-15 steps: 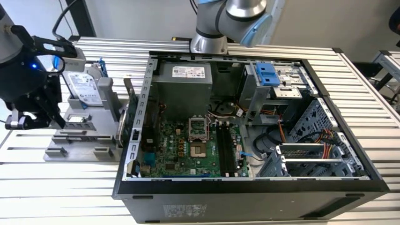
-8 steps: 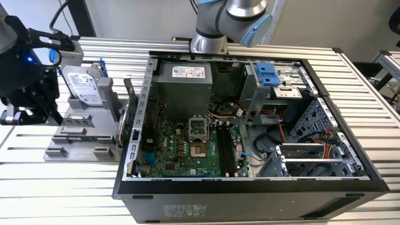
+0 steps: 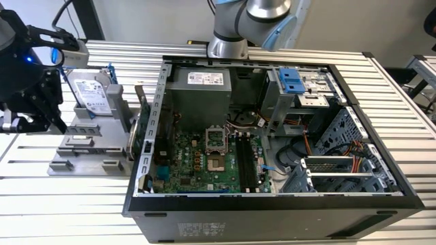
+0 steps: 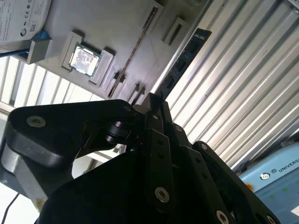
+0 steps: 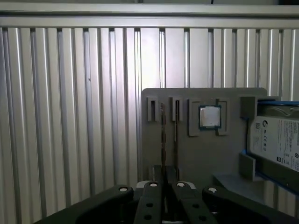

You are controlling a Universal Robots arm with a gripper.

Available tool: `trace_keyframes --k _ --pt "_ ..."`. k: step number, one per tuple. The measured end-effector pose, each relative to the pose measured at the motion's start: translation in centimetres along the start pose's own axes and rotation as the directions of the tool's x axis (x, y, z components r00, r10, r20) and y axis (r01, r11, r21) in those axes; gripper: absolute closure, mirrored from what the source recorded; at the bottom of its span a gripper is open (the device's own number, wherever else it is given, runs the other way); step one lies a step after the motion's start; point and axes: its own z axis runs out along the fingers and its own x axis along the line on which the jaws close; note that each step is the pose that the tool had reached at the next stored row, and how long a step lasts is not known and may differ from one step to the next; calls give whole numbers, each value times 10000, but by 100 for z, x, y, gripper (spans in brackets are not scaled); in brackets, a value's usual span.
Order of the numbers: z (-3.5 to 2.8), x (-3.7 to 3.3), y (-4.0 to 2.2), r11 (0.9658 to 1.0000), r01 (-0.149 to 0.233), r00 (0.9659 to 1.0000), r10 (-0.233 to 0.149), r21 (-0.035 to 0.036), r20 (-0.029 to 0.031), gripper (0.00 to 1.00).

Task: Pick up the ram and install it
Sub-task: 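Pick up the ram and move it above insertion slot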

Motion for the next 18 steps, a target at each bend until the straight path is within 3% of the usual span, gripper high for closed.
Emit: trace_keyframes --k 18 --pt "-350 -21 -3 10000 1 10000 -1 0 0 100"
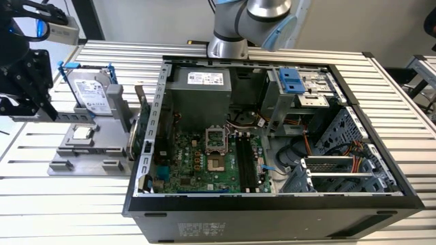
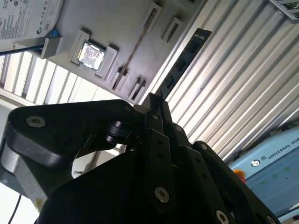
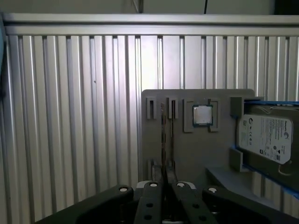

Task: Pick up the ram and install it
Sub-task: 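Pick up the ram and move it above insertion slot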

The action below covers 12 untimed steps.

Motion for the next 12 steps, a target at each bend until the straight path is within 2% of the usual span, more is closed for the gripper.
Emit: trace_keyframes --k 12 --pt "-237 -14 -1 10000 -1 10000 1 -1 -1 100"
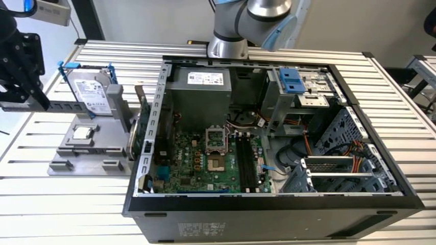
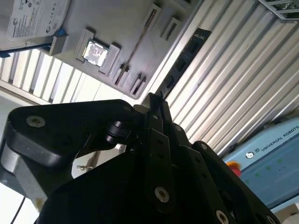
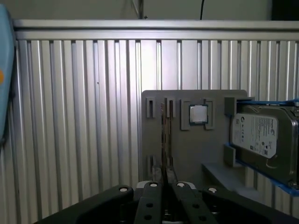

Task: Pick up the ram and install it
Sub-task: 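Pick up the ram and move it above insertion slot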

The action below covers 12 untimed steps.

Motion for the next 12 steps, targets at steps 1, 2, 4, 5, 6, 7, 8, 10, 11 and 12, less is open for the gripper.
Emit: trace_keyframes --k 1,2,4,5,6,7,8,10,11,12 --pt "-20 -1 0 10000 1 10000 -1 1 1 100" --pt "-40 -2 0 10000 0 10000 0 1 1 100" --pt "-79 -5 -1 10000 0 10000 0 0 0 100" --pt "-98 -6 -1 10000 1 10000 -1 1 1 100" --pt "-116 -7 -1 10000 0 10000 0 0 0 100" --pt "-135 -8 -1 10000 1 10000 -1 1 1 100" --pt "-152 -9 -1 10000 0 10000 0 2 1 100" --pt "-187 -11 -2 10000 0 10000 0 0 0 100" --pt "-195 -11 -1 10000 1 10000 -1 1 1 100" --pt "-198 -11 -1 10000 0 10000 0 2 2 100"
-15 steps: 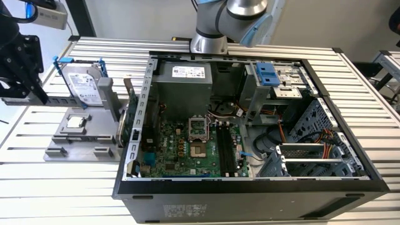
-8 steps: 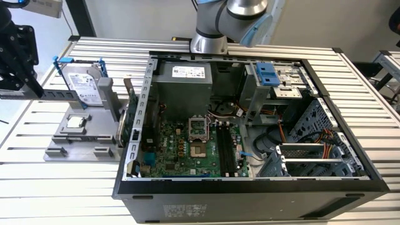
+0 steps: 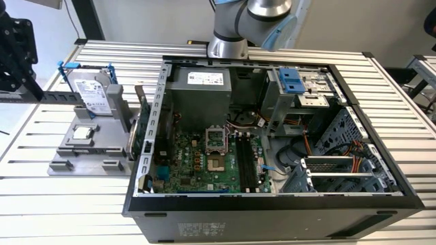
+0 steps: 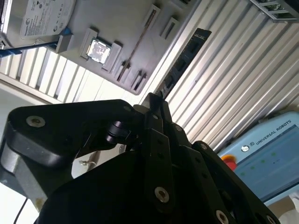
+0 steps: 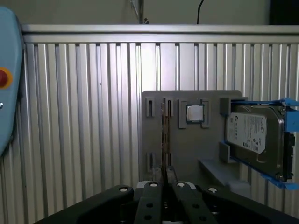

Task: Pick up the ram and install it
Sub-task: 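Pick up the ram and move it above insertion slot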

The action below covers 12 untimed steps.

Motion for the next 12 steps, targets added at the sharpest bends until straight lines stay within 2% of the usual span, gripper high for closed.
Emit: trace_keyframes --k 12 --pt "-33 -2 -10 10000 2 10000 -2 -3 16 100"
